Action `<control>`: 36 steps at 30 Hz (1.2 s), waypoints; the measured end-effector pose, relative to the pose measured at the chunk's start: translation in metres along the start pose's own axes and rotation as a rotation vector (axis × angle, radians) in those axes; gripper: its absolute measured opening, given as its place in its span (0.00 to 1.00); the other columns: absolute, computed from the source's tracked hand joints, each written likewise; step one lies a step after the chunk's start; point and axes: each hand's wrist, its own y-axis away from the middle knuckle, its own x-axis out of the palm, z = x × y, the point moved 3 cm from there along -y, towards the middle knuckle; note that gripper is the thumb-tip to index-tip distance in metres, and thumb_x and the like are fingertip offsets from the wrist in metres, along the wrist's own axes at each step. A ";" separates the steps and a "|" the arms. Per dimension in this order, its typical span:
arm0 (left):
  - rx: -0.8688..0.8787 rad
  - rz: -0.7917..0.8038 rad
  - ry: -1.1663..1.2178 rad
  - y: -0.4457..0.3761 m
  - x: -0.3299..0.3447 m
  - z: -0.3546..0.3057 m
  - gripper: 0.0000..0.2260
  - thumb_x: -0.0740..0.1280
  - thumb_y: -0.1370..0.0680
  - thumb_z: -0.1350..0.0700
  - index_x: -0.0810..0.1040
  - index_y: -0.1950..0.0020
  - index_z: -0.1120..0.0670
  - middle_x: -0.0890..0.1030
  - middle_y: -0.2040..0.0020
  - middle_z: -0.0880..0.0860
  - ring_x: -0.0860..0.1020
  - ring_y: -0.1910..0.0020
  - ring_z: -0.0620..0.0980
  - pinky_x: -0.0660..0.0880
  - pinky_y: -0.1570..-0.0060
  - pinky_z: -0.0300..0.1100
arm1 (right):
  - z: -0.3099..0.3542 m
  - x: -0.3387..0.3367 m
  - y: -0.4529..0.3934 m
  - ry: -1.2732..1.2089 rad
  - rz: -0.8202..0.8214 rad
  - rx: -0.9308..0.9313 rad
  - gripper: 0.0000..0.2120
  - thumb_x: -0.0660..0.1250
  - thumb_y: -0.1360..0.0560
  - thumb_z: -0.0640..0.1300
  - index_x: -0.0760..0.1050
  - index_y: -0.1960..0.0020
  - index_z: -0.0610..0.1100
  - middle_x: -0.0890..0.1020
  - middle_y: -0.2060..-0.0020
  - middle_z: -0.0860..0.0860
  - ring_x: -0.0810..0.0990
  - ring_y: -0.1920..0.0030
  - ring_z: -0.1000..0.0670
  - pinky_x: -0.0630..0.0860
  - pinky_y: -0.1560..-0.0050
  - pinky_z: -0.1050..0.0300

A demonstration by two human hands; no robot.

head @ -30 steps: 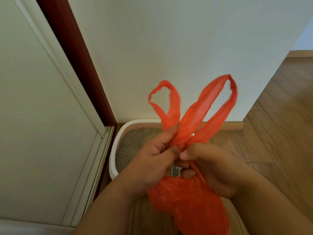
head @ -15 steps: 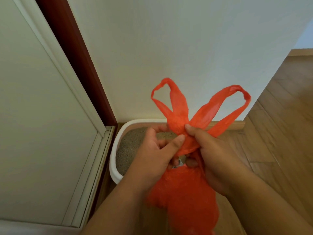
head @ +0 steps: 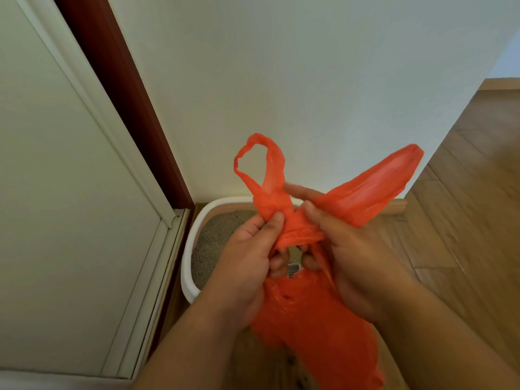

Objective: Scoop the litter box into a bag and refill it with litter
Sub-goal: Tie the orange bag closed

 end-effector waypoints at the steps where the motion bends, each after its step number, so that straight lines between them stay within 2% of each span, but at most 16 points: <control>1: -0.002 0.002 0.028 0.000 0.000 -0.001 0.13 0.64 0.16 0.51 0.85 0.57 0.49 0.68 0.69 0.52 0.64 0.73 0.44 0.62 0.71 0.38 | 0.001 0.001 0.000 -0.002 -0.009 0.001 0.11 0.63 0.18 0.48 0.84 0.47 0.47 0.82 0.65 0.49 0.77 0.69 0.55 0.72 0.72 0.63; 4: 0.021 0.036 0.015 -0.001 0.001 -0.003 0.12 0.64 0.18 0.51 0.86 0.46 0.53 0.69 0.69 0.50 0.64 0.72 0.44 0.62 0.70 0.38 | -0.003 -0.006 -0.004 0.022 -0.102 0.013 0.16 0.66 0.21 0.54 0.79 0.63 0.45 0.81 0.60 0.45 0.76 0.68 0.53 0.72 0.71 0.61; 6: 0.046 0.092 -0.017 0.001 0.003 -0.004 0.12 0.67 0.21 0.52 0.84 0.43 0.56 0.72 0.69 0.48 0.65 0.71 0.43 0.63 0.69 0.39 | -0.003 -0.010 -0.006 0.024 -0.174 0.029 0.18 0.68 0.23 0.57 0.78 0.67 0.47 0.76 0.65 0.45 0.72 0.71 0.53 0.68 0.73 0.59; 7: 0.063 0.128 -0.042 0.003 0.006 -0.006 0.11 0.69 0.23 0.54 0.83 0.45 0.58 0.74 0.69 0.47 0.67 0.71 0.43 0.64 0.69 0.37 | -0.002 -0.012 -0.007 0.014 -0.202 0.042 0.19 0.69 0.24 0.57 0.76 0.67 0.46 0.72 0.68 0.46 0.68 0.72 0.52 0.65 0.74 0.59; 9: 0.143 0.211 -0.128 0.008 0.011 -0.009 0.01 0.70 0.23 0.61 0.79 0.53 0.58 0.78 0.68 0.45 0.72 0.71 0.41 0.69 0.69 0.33 | -0.003 -0.016 -0.008 0.016 -0.251 0.081 0.19 0.72 0.27 0.57 0.72 0.67 0.46 0.67 0.71 0.48 0.63 0.74 0.52 0.60 0.76 0.60; 11: 0.191 0.201 -0.218 0.009 0.013 -0.007 0.10 0.70 0.22 0.66 0.74 0.61 0.57 0.78 0.67 0.47 0.75 0.70 0.40 0.72 0.66 0.33 | -0.006 -0.020 -0.009 0.057 -0.281 0.111 0.18 0.74 0.28 0.56 0.71 0.68 0.48 0.67 0.73 0.48 0.62 0.75 0.52 0.59 0.77 0.61; 14: 0.194 0.095 -0.215 0.005 0.009 -0.003 0.17 0.69 0.20 0.64 0.70 0.66 0.53 0.72 0.70 0.47 0.71 0.73 0.40 0.70 0.70 0.32 | -0.007 -0.017 -0.010 0.046 -0.217 0.088 0.15 0.76 0.29 0.51 0.72 0.63 0.47 0.69 0.69 0.42 0.64 0.73 0.49 0.59 0.75 0.59; 16: 0.180 0.003 -0.167 -0.001 0.005 -0.001 0.18 0.69 0.20 0.63 0.69 0.67 0.50 0.69 0.72 0.46 0.67 0.75 0.40 0.67 0.73 0.33 | -0.007 -0.011 -0.010 -0.028 -0.150 0.053 0.12 0.76 0.30 0.45 0.75 0.54 0.43 0.75 0.65 0.42 0.72 0.71 0.49 0.67 0.74 0.59; 18: 0.157 -0.066 -0.128 -0.004 0.002 0.000 0.18 0.70 0.19 0.61 0.69 0.67 0.50 0.65 0.72 0.48 0.63 0.74 0.43 0.62 0.74 0.36 | -0.009 -0.008 -0.008 -0.042 -0.133 0.029 0.19 0.75 0.32 0.40 0.76 0.43 0.41 0.81 0.62 0.45 0.80 0.67 0.54 0.75 0.68 0.61; 21: 0.084 -0.139 -0.055 -0.007 -0.003 0.000 0.16 0.68 0.19 0.62 0.68 0.64 0.52 0.62 0.72 0.50 0.60 0.74 0.44 0.58 0.75 0.37 | -0.012 -0.007 -0.007 0.041 -0.085 -0.024 0.18 0.75 0.33 0.37 0.80 0.43 0.39 0.86 0.55 0.46 0.85 0.57 0.53 0.79 0.58 0.62; 23: 0.068 -0.140 -0.019 -0.009 -0.005 0.000 0.15 0.68 0.19 0.62 0.69 0.63 0.53 0.62 0.72 0.51 0.60 0.74 0.44 0.58 0.75 0.36 | -0.011 -0.007 -0.006 0.076 -0.097 -0.034 0.16 0.75 0.31 0.37 0.82 0.44 0.39 0.87 0.53 0.46 0.86 0.54 0.51 0.81 0.53 0.59; 27: 0.100 -0.045 -0.068 -0.004 -0.001 -0.005 0.08 0.68 0.19 0.61 0.73 0.56 0.59 0.72 0.69 0.53 0.65 0.73 0.45 0.62 0.73 0.37 | -0.011 -0.017 -0.011 0.088 -0.201 -0.040 0.07 0.74 0.27 0.41 0.85 0.51 0.40 0.87 0.58 0.42 0.86 0.60 0.48 0.82 0.59 0.56; 29: 0.157 0.040 -0.165 0.002 0.006 -0.010 0.10 0.68 0.19 0.63 0.77 0.60 0.54 0.77 0.67 0.51 0.69 0.71 0.44 0.66 0.70 0.38 | -0.011 -0.020 -0.013 0.067 -0.265 -0.018 0.06 0.74 0.25 0.42 0.84 0.50 0.42 0.86 0.59 0.42 0.84 0.65 0.49 0.81 0.63 0.55; 31: 0.221 0.113 -0.320 0.007 0.010 -0.014 0.17 0.70 0.21 0.65 0.81 0.64 0.45 0.80 0.67 0.44 0.77 0.68 0.40 0.73 0.64 0.35 | -0.010 -0.022 -0.014 0.017 -0.329 0.001 0.10 0.75 0.25 0.40 0.80 0.46 0.41 0.84 0.61 0.42 0.81 0.69 0.50 0.78 0.67 0.56; 34: 0.281 0.126 -0.523 0.009 0.010 -0.013 0.08 0.72 0.21 0.60 0.81 0.54 0.47 0.84 0.59 0.39 0.83 0.56 0.37 0.77 0.53 0.32 | -0.012 -0.026 -0.015 0.063 -0.441 0.013 0.22 0.78 0.28 0.38 0.70 0.41 0.44 0.84 0.59 0.43 0.84 0.67 0.47 0.80 0.65 0.52; 36: 0.293 0.110 -0.576 0.008 0.010 -0.011 0.06 0.70 0.19 0.59 0.79 0.54 0.48 0.82 0.62 0.36 0.81 0.58 0.33 0.74 0.57 0.27 | -0.012 -0.029 -0.015 0.179 -0.490 -0.018 0.25 0.79 0.29 0.37 0.66 0.43 0.47 0.76 0.62 0.46 0.79 0.73 0.50 0.76 0.69 0.53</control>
